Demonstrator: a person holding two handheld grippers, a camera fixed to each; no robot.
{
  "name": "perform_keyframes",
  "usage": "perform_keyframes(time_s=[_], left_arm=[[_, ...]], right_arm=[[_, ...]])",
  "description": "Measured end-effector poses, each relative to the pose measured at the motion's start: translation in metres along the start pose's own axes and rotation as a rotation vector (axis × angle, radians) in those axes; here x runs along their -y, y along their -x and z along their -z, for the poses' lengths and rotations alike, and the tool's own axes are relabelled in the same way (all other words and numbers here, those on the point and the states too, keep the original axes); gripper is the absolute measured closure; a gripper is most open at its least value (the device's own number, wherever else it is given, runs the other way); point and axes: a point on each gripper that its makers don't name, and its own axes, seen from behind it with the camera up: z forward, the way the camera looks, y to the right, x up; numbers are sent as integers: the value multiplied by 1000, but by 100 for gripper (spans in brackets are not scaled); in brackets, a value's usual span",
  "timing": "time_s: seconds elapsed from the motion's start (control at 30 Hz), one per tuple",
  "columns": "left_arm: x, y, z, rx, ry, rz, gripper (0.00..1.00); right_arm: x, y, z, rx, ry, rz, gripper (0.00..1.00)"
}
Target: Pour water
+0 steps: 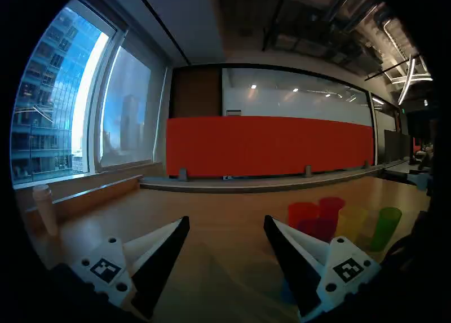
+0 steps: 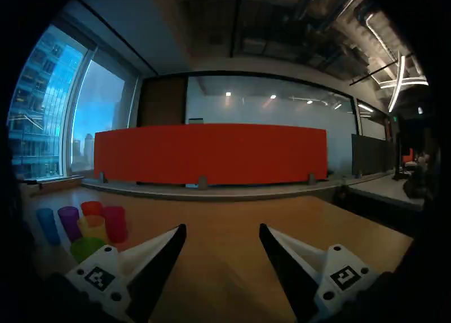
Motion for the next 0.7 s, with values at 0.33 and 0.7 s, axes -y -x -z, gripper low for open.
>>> perform_keyframes(time_s=[0.33, 0.7], left_arm=[[0, 0, 0, 0, 0, 0, 2], [0, 0, -1, 0, 0, -2, 2]], right_arm=[[0, 0, -1, 0, 0, 0, 0], [-1, 0, -1, 0, 0, 0, 0]])
